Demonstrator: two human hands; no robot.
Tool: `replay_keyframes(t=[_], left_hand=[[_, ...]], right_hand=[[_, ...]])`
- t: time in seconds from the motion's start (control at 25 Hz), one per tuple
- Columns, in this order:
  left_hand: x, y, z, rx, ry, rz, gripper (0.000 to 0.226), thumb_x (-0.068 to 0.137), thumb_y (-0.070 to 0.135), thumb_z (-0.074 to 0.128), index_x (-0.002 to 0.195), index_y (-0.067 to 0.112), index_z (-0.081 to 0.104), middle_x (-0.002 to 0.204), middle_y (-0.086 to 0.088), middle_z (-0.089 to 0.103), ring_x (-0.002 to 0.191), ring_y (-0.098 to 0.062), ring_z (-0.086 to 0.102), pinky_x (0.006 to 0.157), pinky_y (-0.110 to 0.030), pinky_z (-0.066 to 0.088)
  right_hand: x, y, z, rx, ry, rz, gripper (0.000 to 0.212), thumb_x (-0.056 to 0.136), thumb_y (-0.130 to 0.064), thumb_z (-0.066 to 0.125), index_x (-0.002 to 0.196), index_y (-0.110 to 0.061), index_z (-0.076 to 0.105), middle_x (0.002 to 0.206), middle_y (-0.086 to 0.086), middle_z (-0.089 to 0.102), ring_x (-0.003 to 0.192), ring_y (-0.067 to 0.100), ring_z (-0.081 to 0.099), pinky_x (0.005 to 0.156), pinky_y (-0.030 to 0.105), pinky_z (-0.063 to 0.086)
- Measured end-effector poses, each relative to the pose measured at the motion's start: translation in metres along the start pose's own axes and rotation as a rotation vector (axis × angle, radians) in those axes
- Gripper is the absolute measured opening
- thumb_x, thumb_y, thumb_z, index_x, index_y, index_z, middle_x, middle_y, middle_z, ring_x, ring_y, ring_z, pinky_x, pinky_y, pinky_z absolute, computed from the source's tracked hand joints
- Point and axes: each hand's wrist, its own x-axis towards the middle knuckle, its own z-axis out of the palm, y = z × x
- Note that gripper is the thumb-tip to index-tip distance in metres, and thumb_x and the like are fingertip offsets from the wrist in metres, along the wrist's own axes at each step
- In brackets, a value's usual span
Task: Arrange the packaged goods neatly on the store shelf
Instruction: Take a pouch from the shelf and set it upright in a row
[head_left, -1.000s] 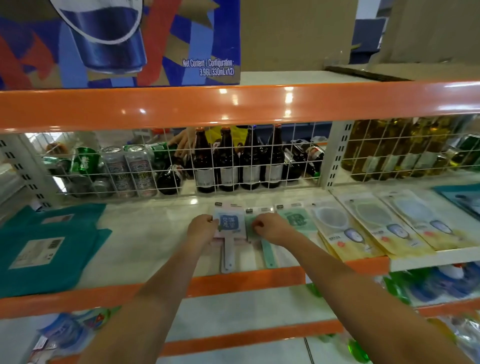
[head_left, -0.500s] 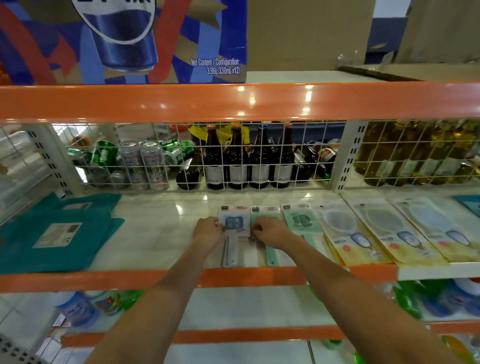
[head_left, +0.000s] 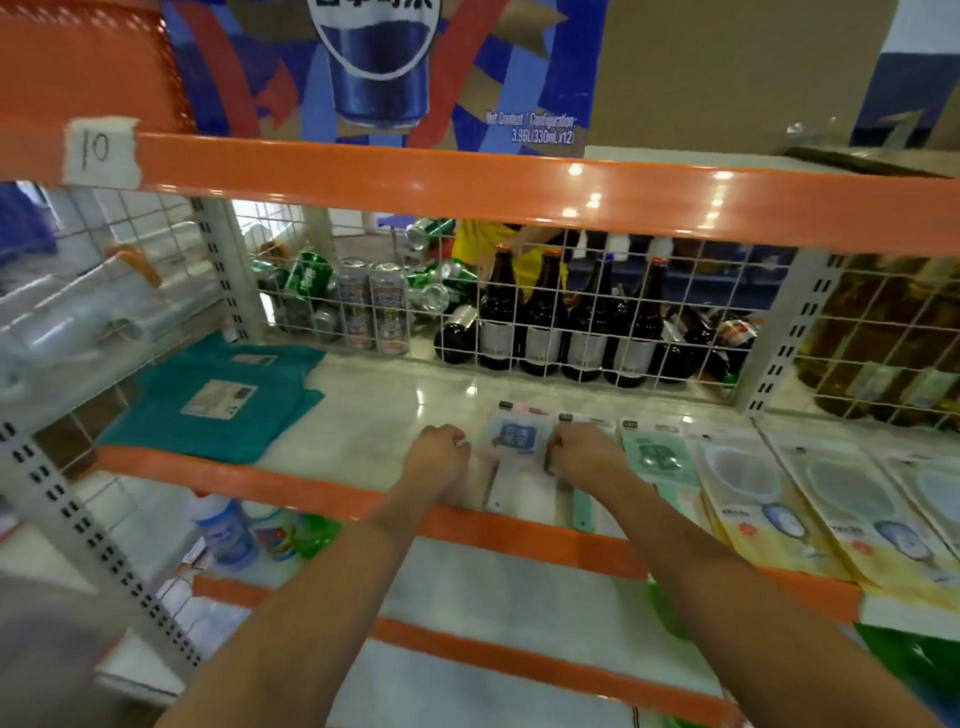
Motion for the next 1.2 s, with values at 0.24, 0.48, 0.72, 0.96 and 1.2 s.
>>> replay_keyframes(t=[0.24,0.48,0.72,0.96,1.2], left_hand=[[-0.033,-0.060,-0.037,0.231,0.151,-0.048,0.035,0.096,0.029,0.041,0.124,0.016,0.058,0.124,-0.012,0.053,0.117,-0.030,0.047,0.097,-0.036,0.040],[-0.050,-0.120,-0.074,0.394,0.234,-0.083,0.037,0.096,0.035,0.040,0.125,0.019,0.056,0.128,-0.007,0.052,0.118,-0.027,0.046,0.098,-0.036,0.038],[-0.046,-0.181,-0.127,0.418,0.247,-0.111,0.035,0.098,0.031,0.039,0.124,0.015,0.056,0.127,-0.010,0.052,0.118,-0.029,0.045,0.097,-0.035,0.036],[-0.027,-0.234,-0.170,0.397,0.246,-0.101,0.036,0.098,0.028,0.039,0.127,0.014,0.054,0.131,-0.010,0.050,0.123,-0.028,0.041,0.098,-0.036,0.035],[-0.009,-0.273,-0.175,0.442,0.256,0.011,0.033,0.098,0.031,0.037,0.125,0.018,0.052,0.129,-0.005,0.050,0.119,-0.025,0.045,0.096,-0.035,0.036]], right_hand=[[0.019,-0.059,0.031,-0.169,0.022,-0.268,0.026,0.089,-0.013,0.045,0.106,-0.013,0.064,0.108,0.008,0.063,0.101,0.026,0.059,0.081,0.032,0.051],[0.021,-0.129,0.062,-0.168,0.008,-0.449,0.036,0.092,-0.013,0.040,0.123,-0.018,0.058,0.128,0.007,0.054,0.117,0.026,0.048,0.097,0.033,0.041],[0.034,-0.211,0.089,-0.100,-0.023,-0.486,0.036,0.091,-0.013,0.041,0.120,-0.018,0.061,0.128,0.006,0.055,0.117,0.025,0.049,0.097,0.033,0.043],[0.055,-0.273,0.109,-0.117,-0.013,-0.478,0.031,0.092,-0.018,0.044,0.117,-0.018,0.063,0.123,0.007,0.059,0.113,0.025,0.054,0.094,0.034,0.045],[0.070,-0.314,0.121,-0.169,-0.001,-0.462,0.028,0.092,-0.016,0.042,0.109,-0.009,0.062,0.118,0.013,0.059,0.106,0.030,0.057,0.084,0.035,0.048]])
